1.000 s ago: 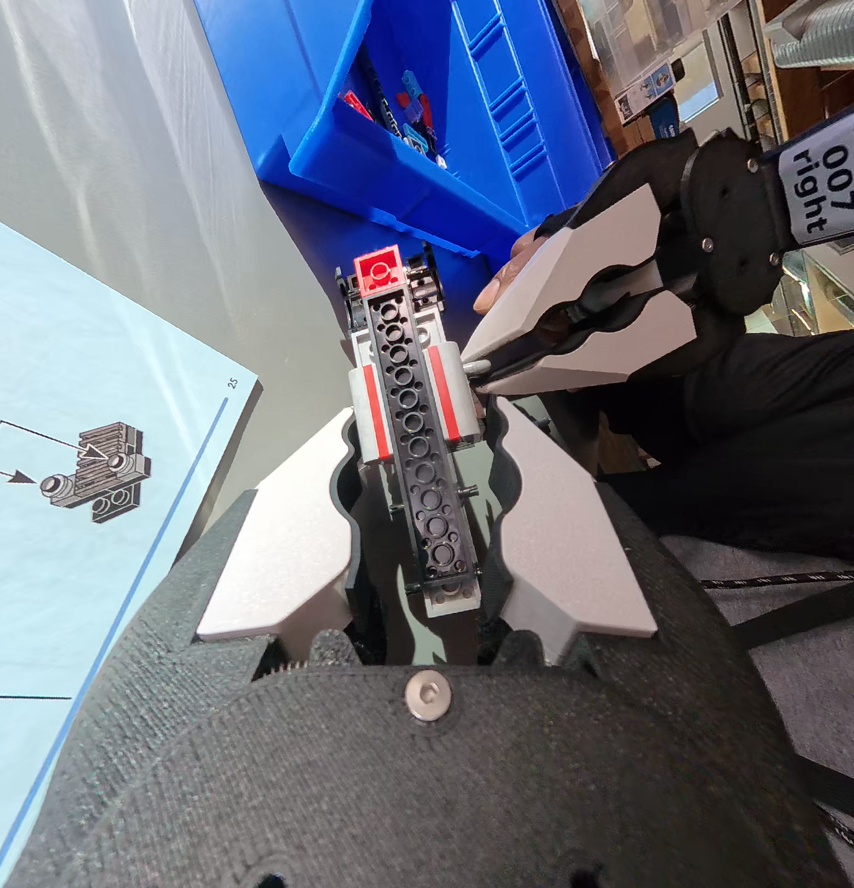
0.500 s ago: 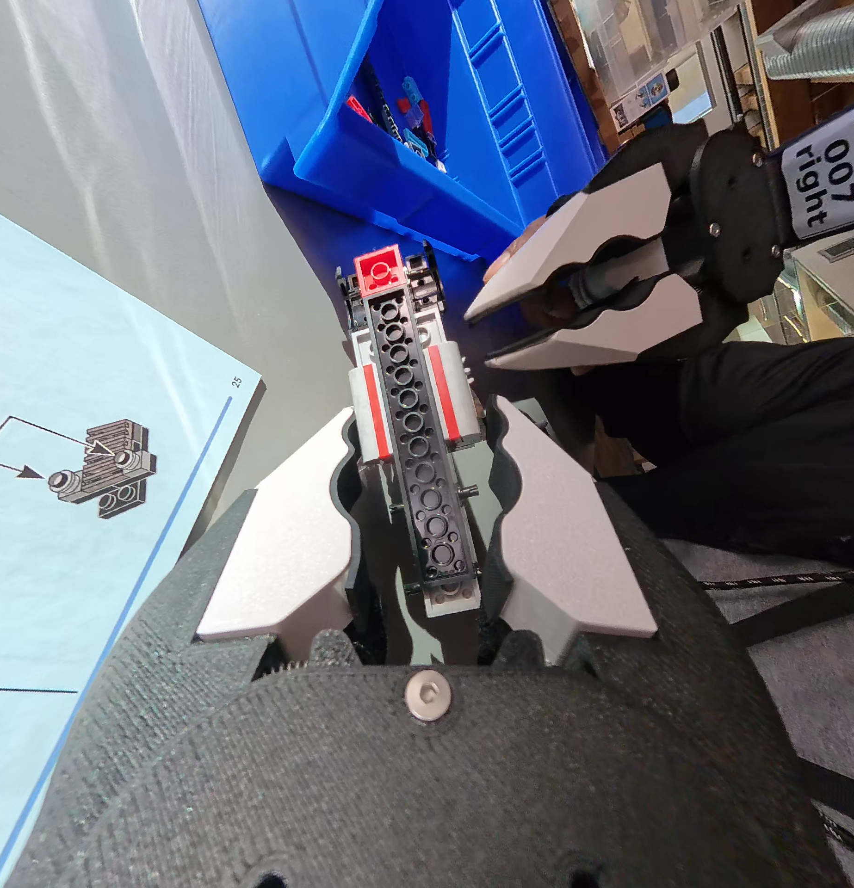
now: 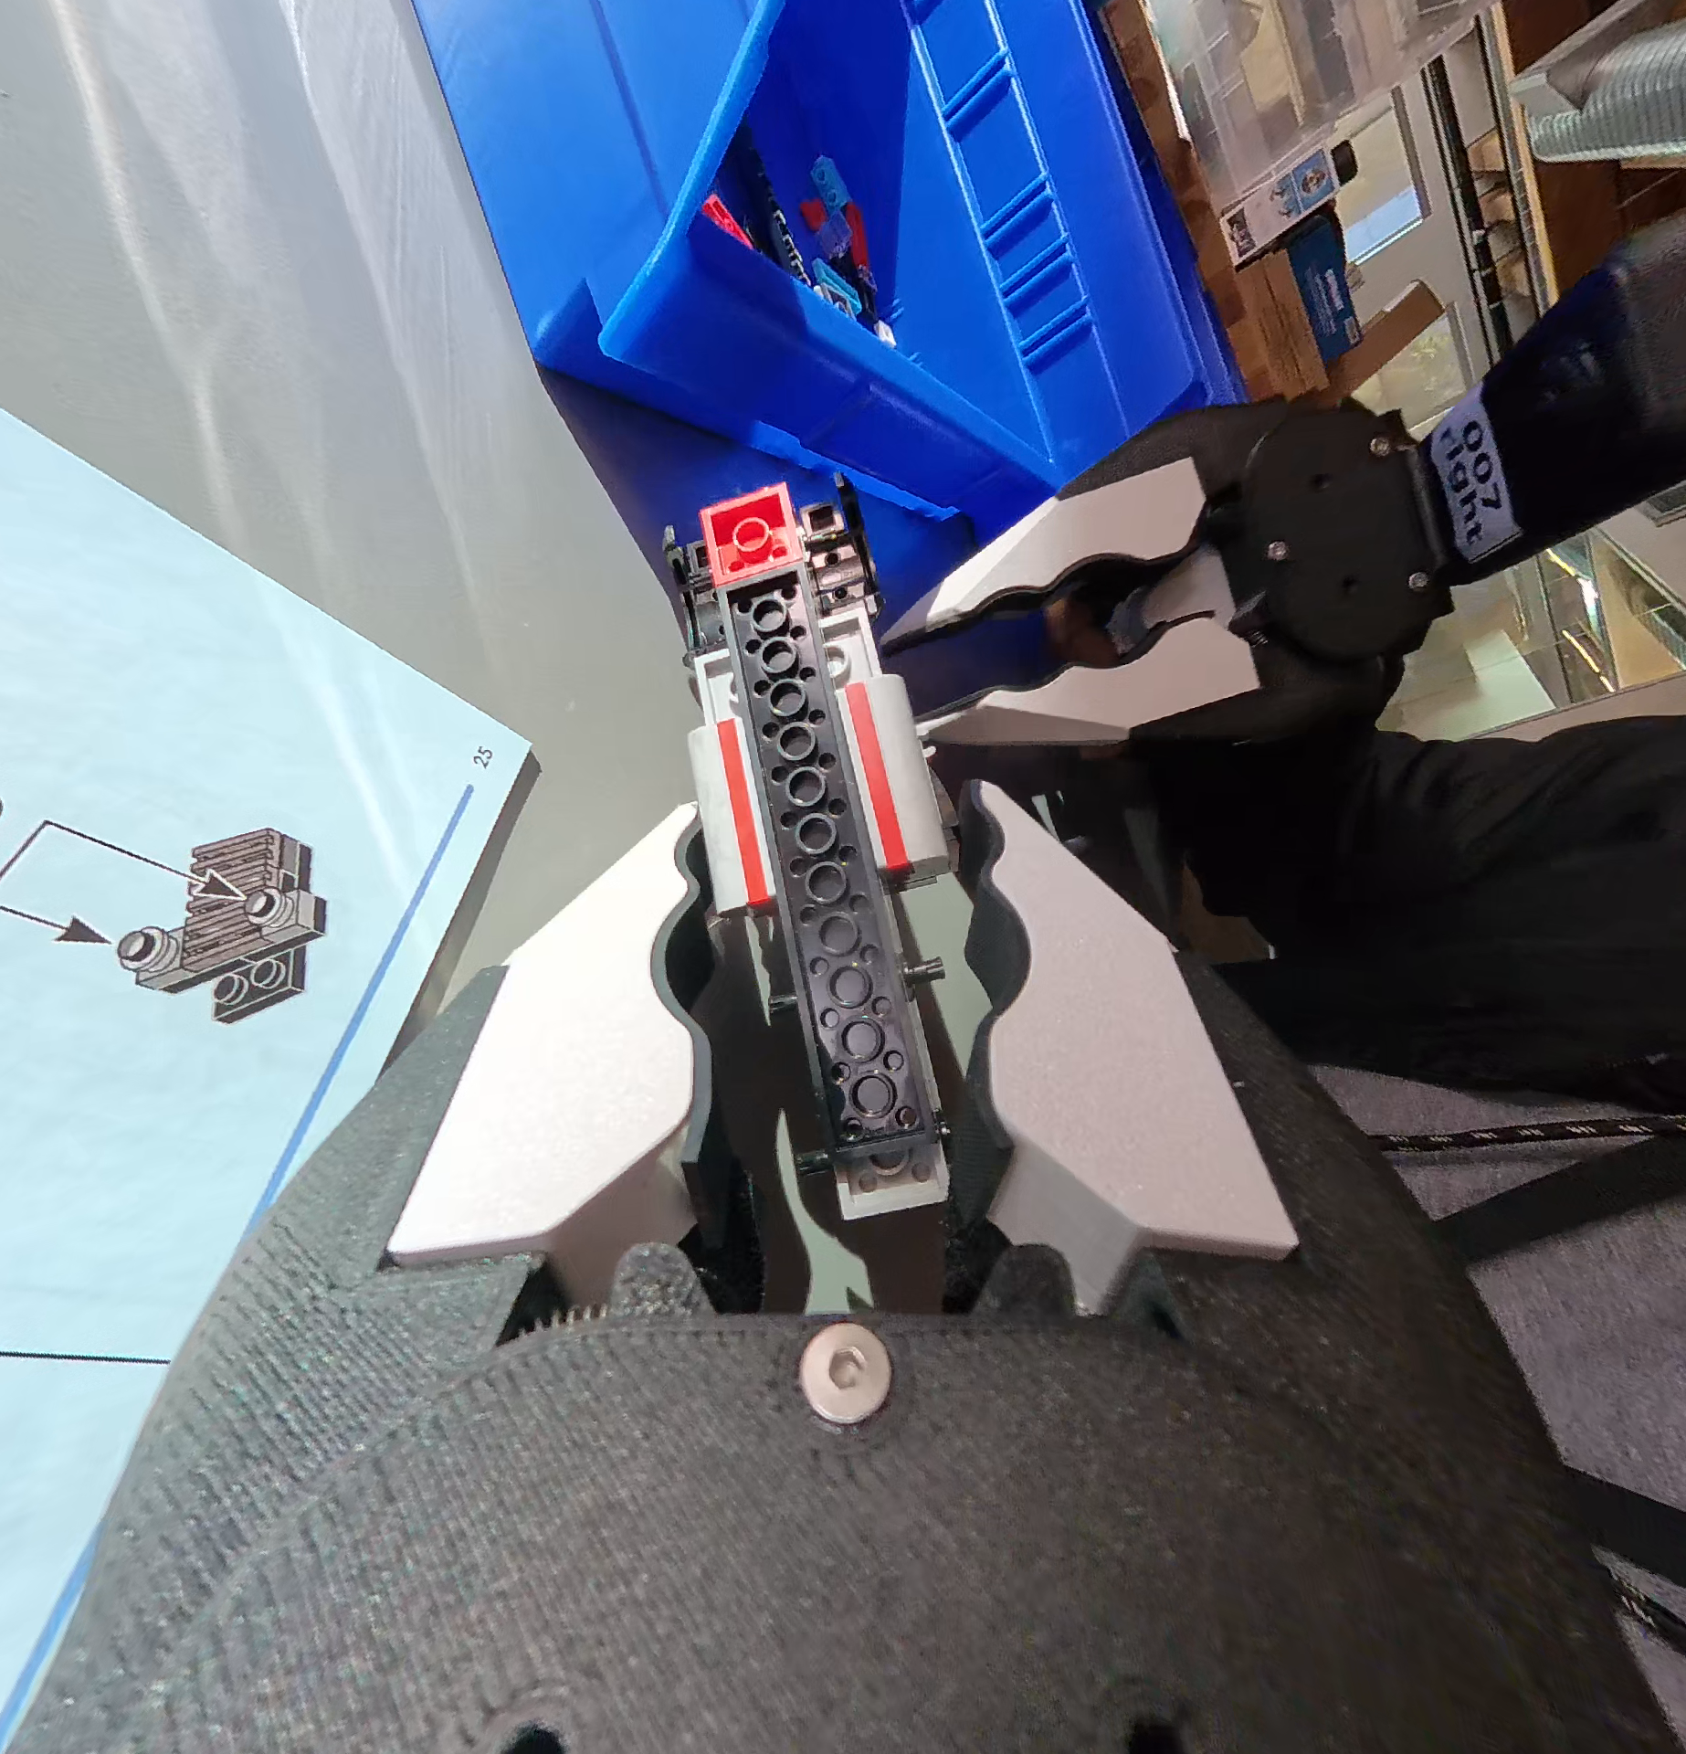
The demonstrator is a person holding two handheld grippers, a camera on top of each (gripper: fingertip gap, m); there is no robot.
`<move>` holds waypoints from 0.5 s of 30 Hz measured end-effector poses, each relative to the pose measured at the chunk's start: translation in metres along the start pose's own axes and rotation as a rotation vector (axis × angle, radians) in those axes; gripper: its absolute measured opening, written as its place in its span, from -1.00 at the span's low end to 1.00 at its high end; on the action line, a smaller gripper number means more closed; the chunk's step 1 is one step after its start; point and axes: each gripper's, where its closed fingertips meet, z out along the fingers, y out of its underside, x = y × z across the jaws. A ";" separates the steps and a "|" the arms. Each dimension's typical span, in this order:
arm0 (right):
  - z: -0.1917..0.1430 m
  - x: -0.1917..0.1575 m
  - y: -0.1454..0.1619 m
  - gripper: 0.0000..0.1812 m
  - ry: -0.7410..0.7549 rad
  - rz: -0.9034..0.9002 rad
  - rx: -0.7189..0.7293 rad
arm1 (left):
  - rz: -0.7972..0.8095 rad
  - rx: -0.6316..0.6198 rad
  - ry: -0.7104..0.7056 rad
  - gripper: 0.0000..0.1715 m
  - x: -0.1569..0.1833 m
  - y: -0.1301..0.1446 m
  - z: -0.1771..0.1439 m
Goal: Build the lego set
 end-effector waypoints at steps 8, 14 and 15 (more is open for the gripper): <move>0.011 -0.011 0.002 -0.74 -0.063 -0.031 -0.001 | 0.022 -0.019 -0.031 -0.38 -0.001 0.003 0.002; 0.026 -0.015 -0.017 -0.72 -0.097 -0.070 0.074 | 0.055 -0.049 -0.049 -0.38 0.001 0.008 0.006; 0.028 -0.012 -0.019 -0.72 -0.085 -0.062 0.088 | 0.064 -0.058 -0.049 -0.38 0.002 0.010 0.006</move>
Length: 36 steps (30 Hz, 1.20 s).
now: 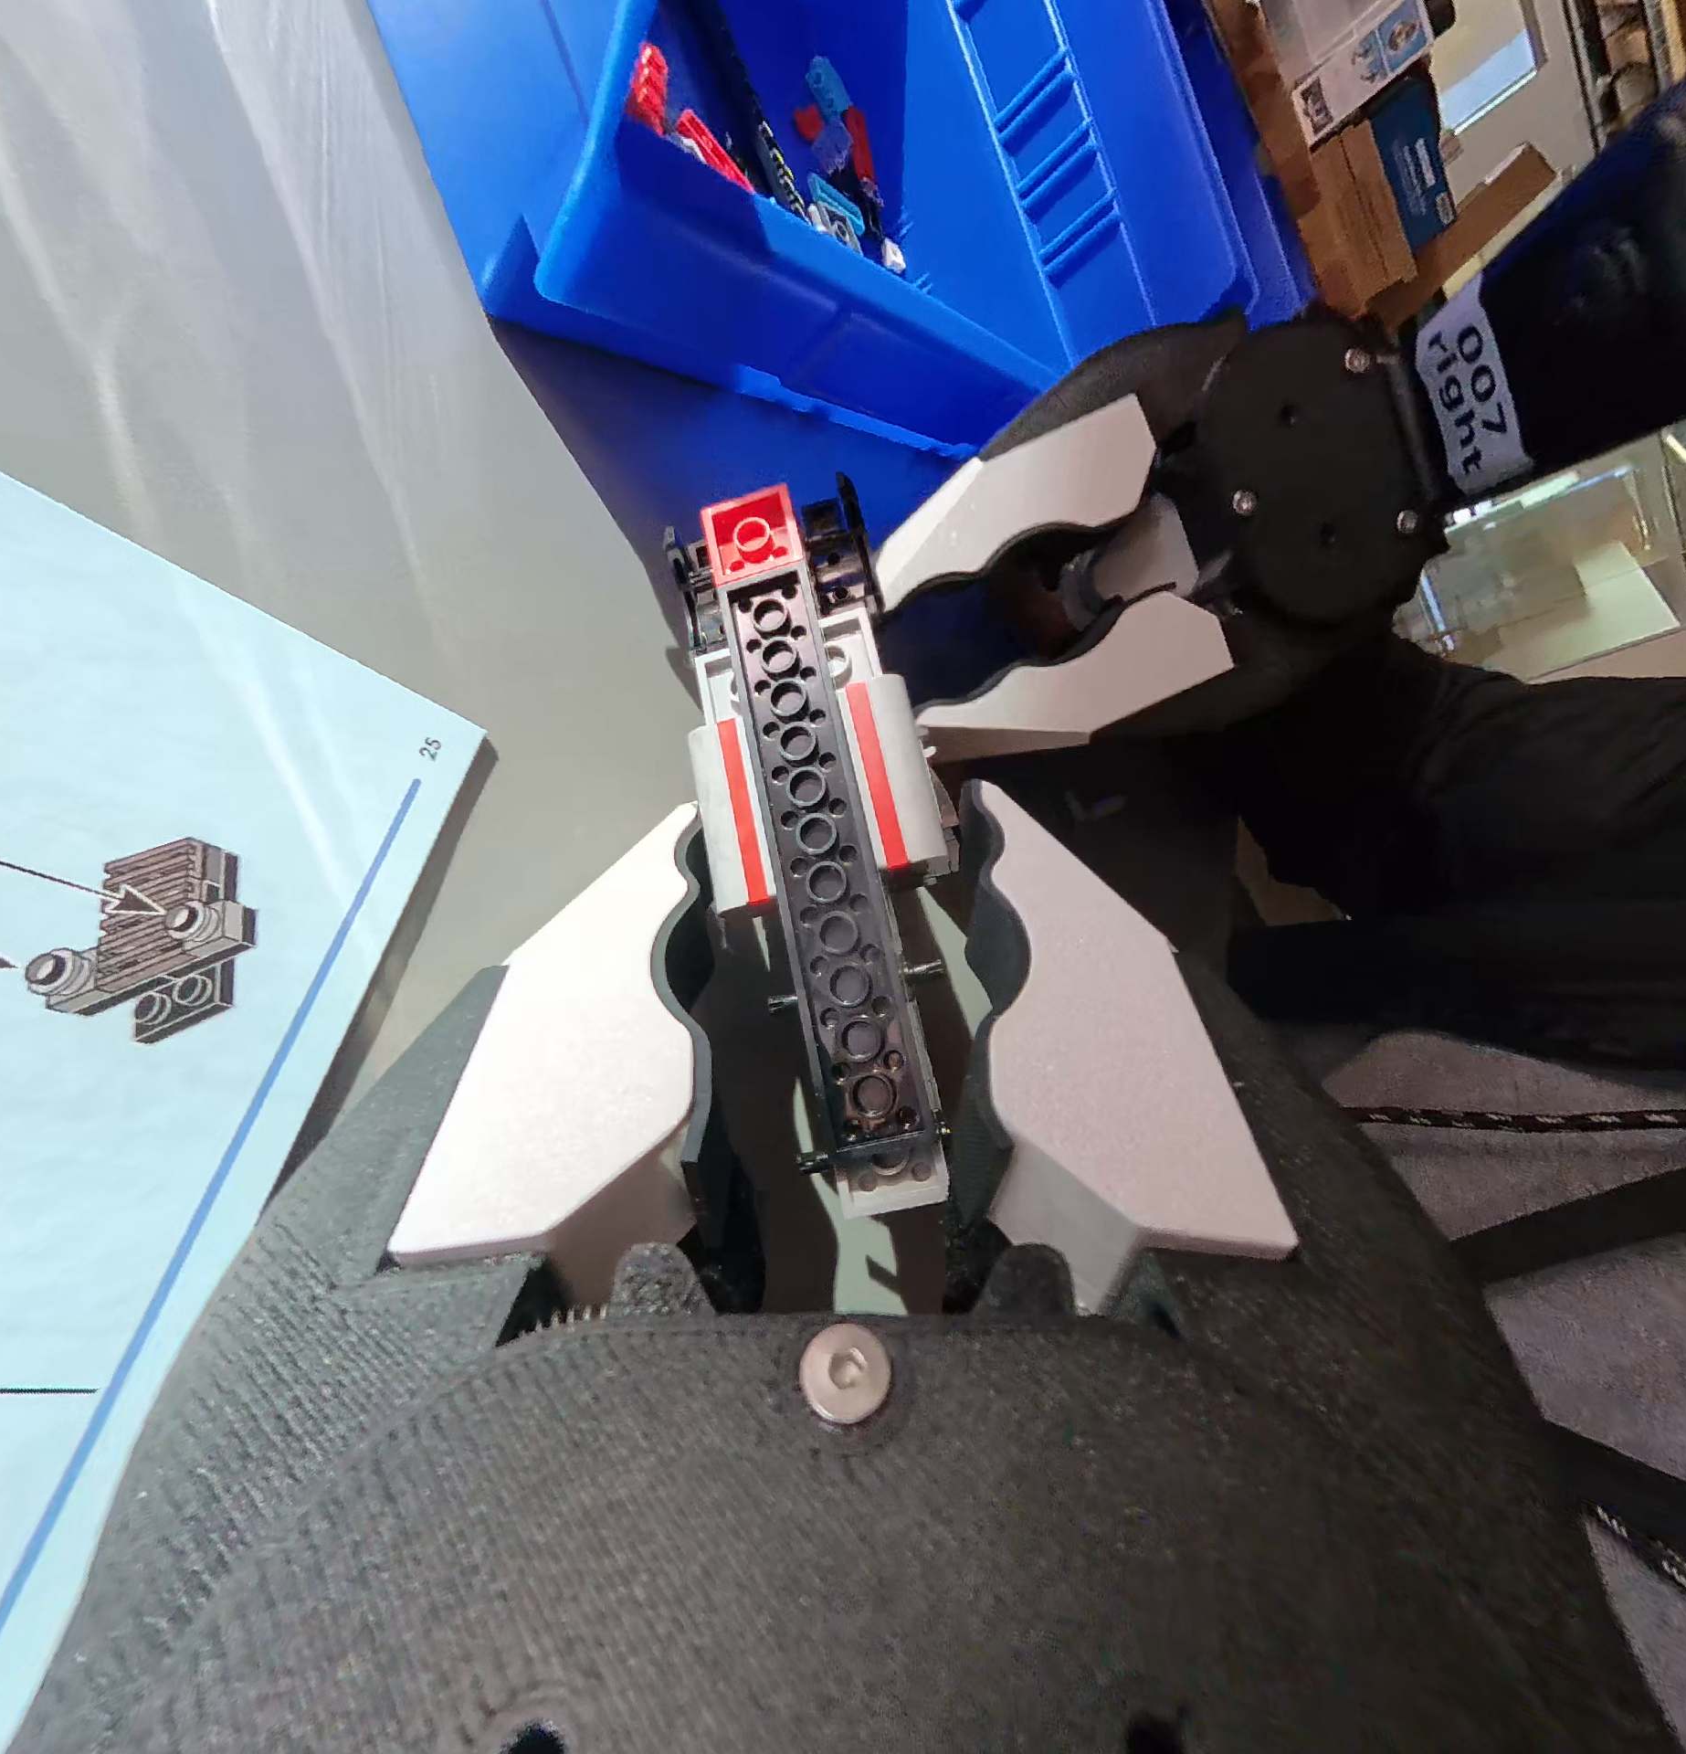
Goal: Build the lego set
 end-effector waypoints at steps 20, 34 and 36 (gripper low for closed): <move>0.008 -0.012 -0.011 -0.84 0.015 0.136 0.005 | -0.070 0.117 0.029 -0.39 -0.002 -0.020 -0.020; -0.024 -0.009 -0.042 -0.94 0.011 -0.032 0.116 | -0.062 0.007 0.040 -0.39 0.005 0.001 -0.002; -0.022 -0.010 -0.043 -0.94 0.017 -0.058 0.099 | -0.045 -0.007 0.036 -0.39 0.007 0.004 0.000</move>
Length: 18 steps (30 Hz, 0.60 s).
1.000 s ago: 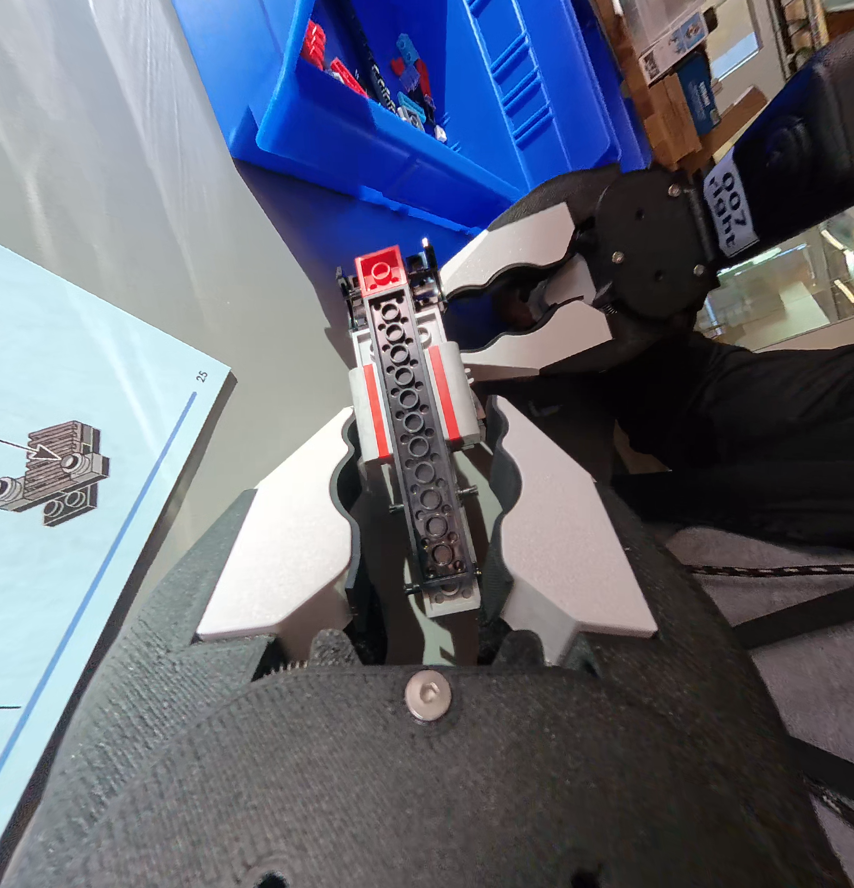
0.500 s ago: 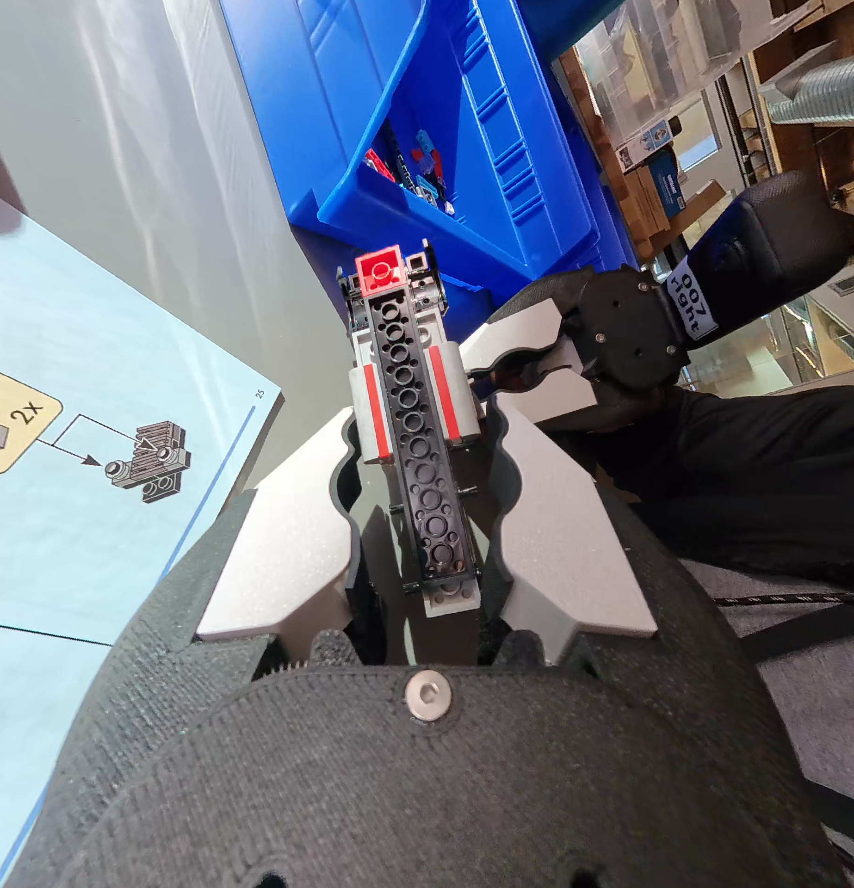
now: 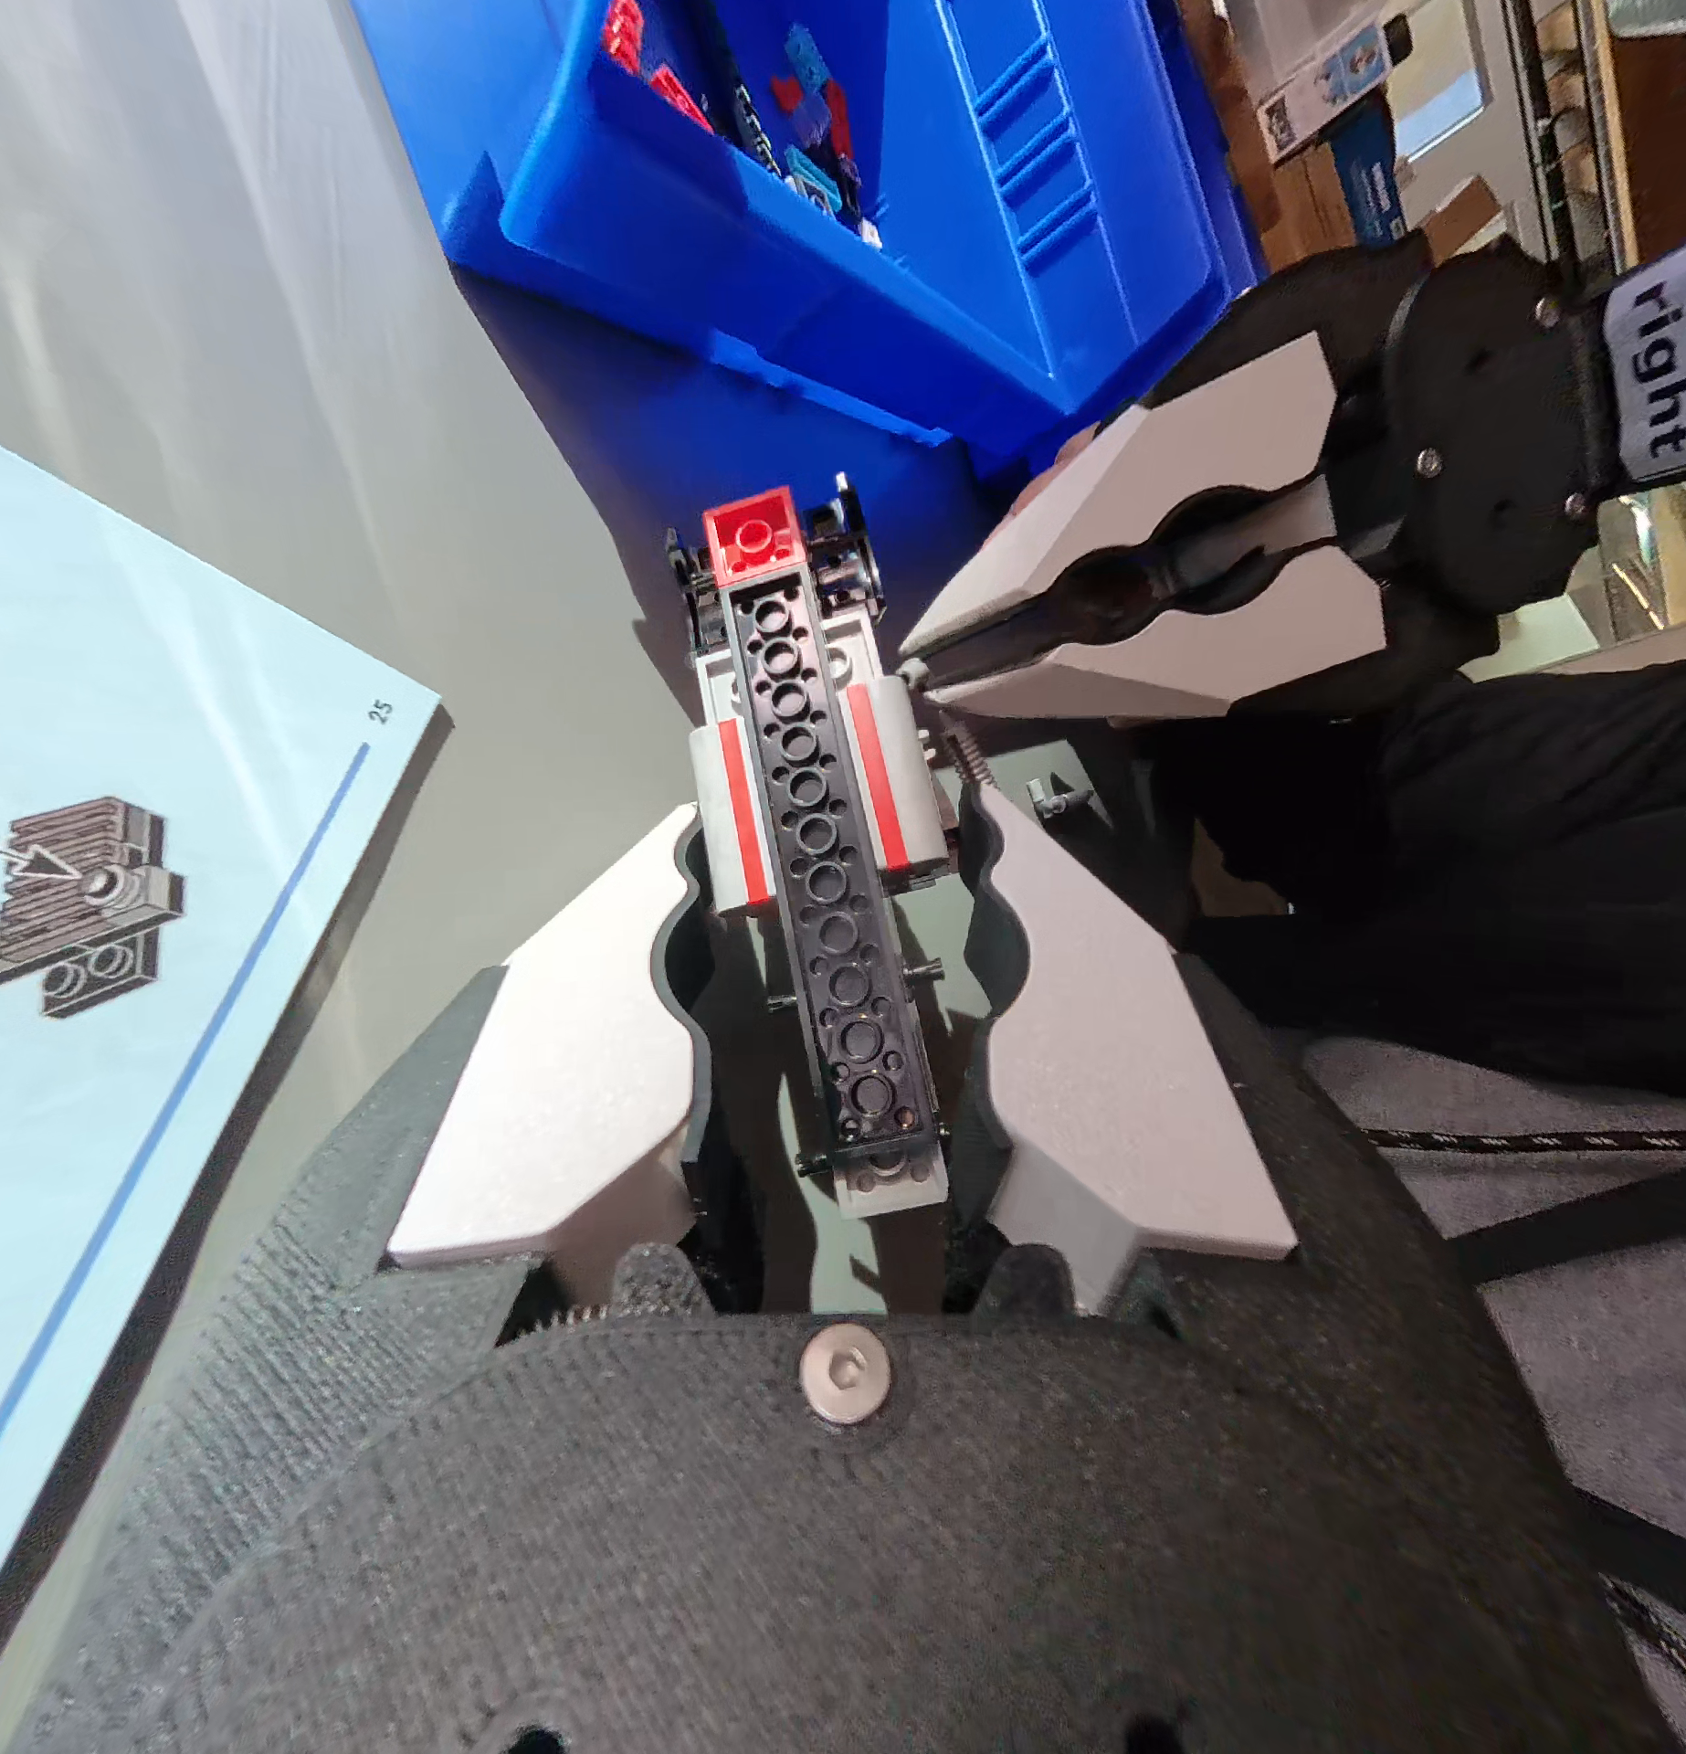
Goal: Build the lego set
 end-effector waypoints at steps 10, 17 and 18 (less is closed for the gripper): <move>0.004 -0.008 -0.002 -0.94 0.016 -0.095 -0.069 | 0.026 -0.030 -0.003 -0.39 0.004 0.005 0.004; -0.001 -0.012 -0.011 -0.99 -0.021 -0.075 -0.011 | 0.022 -0.030 0.012 -0.39 0.006 0.006 0.005; 0.000 -0.012 -0.011 -0.99 -0.035 -0.062 -0.005 | 0.020 -0.030 0.016 -0.39 0.006 0.006 0.005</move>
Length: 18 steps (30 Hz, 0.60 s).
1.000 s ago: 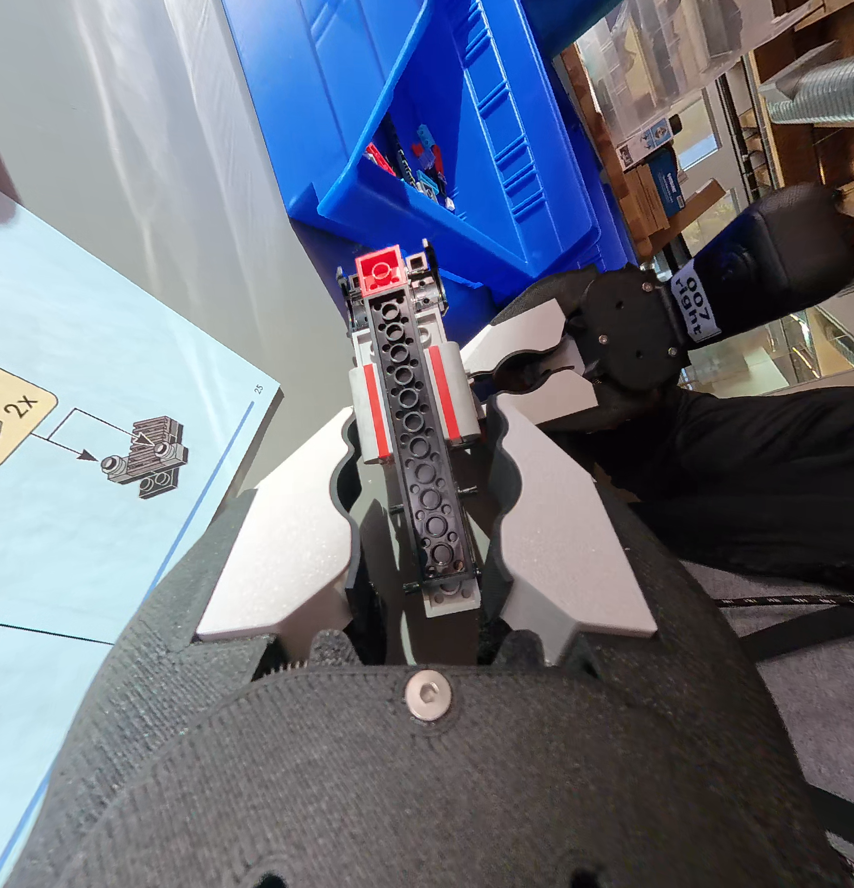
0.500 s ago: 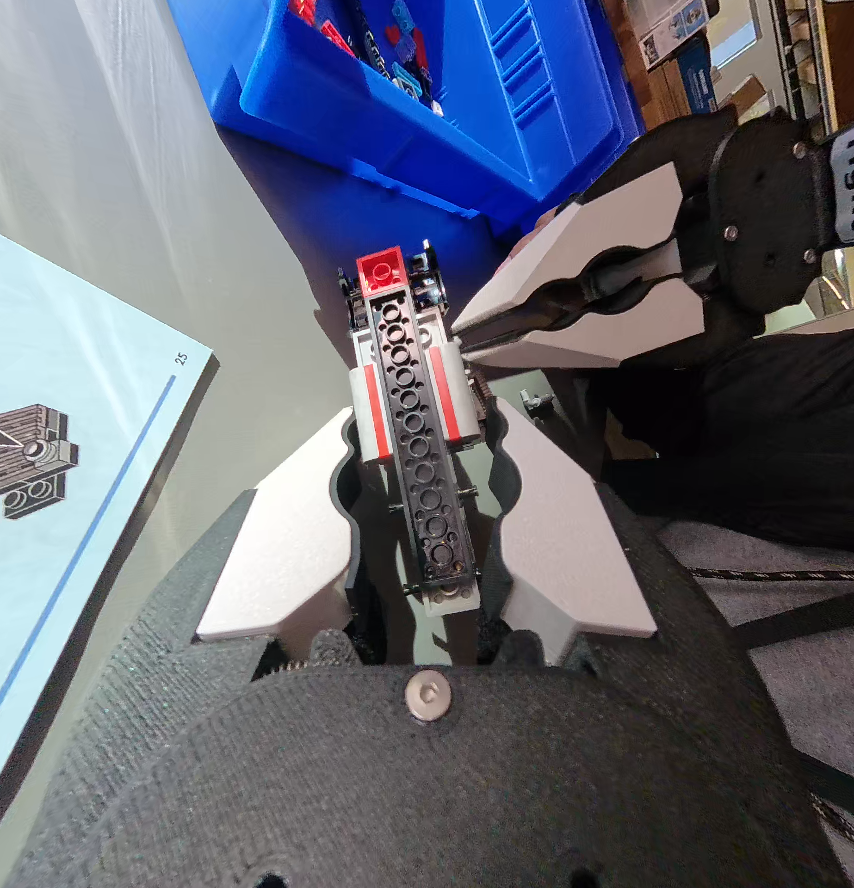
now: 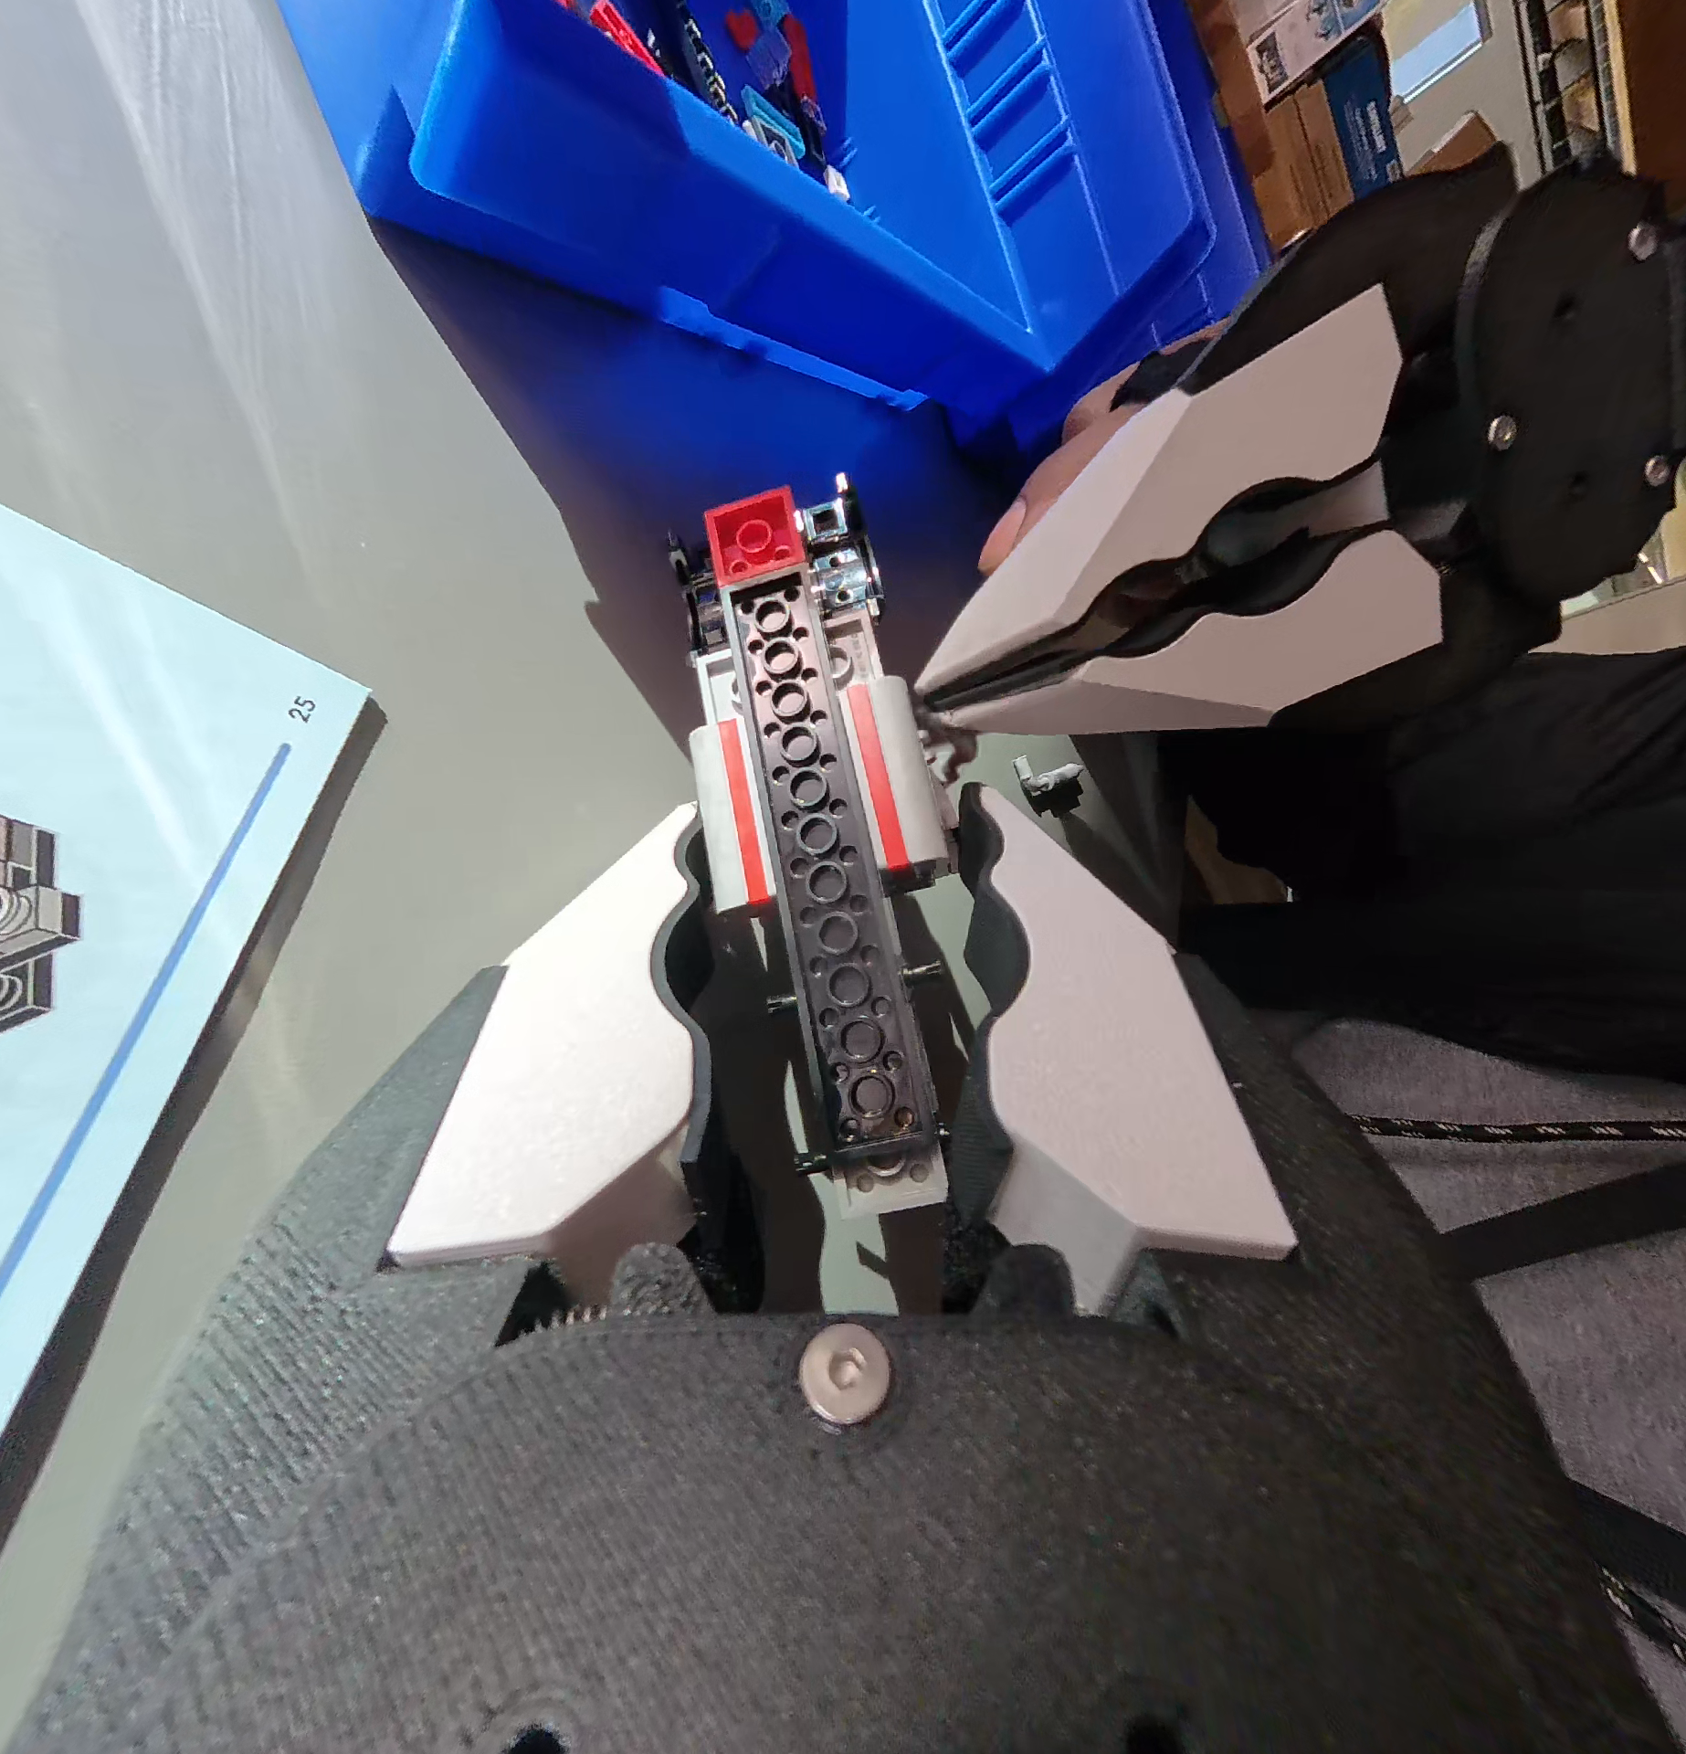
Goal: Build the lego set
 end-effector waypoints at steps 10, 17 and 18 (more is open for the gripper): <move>-0.010 0.005 0.016 -0.95 -0.035 0.018 0.014 | -0.006 0.024 -0.016 -0.39 -0.005 -0.004 -0.004; -0.028 -0.052 0.071 -0.78 -0.336 -0.194 -0.153 | -0.009 0.032 -0.012 -0.39 -0.007 -0.006 -0.006; -0.030 -0.055 0.078 -0.74 -0.350 -0.215 -0.183 | -0.006 0.031 -0.013 -0.39 -0.007 -0.006 -0.006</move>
